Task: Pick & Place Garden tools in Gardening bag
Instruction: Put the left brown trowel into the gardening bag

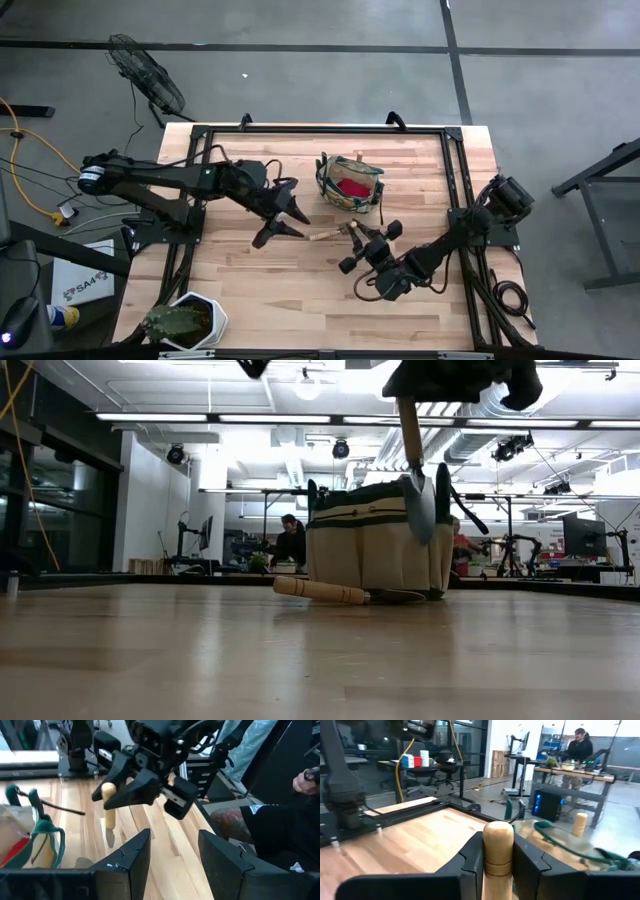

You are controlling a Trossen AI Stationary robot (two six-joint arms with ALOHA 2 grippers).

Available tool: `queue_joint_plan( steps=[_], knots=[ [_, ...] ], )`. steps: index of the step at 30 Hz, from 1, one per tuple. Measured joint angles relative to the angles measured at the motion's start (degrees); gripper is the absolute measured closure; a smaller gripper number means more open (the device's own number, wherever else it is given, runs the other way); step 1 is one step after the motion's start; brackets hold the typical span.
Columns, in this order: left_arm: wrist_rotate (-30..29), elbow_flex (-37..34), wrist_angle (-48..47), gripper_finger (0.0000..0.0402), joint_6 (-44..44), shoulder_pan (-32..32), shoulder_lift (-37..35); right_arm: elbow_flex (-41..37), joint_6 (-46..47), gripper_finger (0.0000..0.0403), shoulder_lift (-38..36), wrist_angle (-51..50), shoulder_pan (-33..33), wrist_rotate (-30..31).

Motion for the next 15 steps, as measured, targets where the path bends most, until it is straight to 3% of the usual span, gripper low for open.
queue_joint_plan(
  steps=[9, 15],
  knots=[
    [-15.9, 0.0, -6.5, 0.0240, 3.1, -5.2, -3.0, 0.0, -9.9, 0.0342, -0.2, 5.0, -2.2, 0.7],
    [-17.5, 0.0, -9.2, 0.0240, 5.1, -5.0, -3.0, 0.0, -18.4, 0.0342, -0.2, 10.7, -5.0, -1.4]
  ],
)
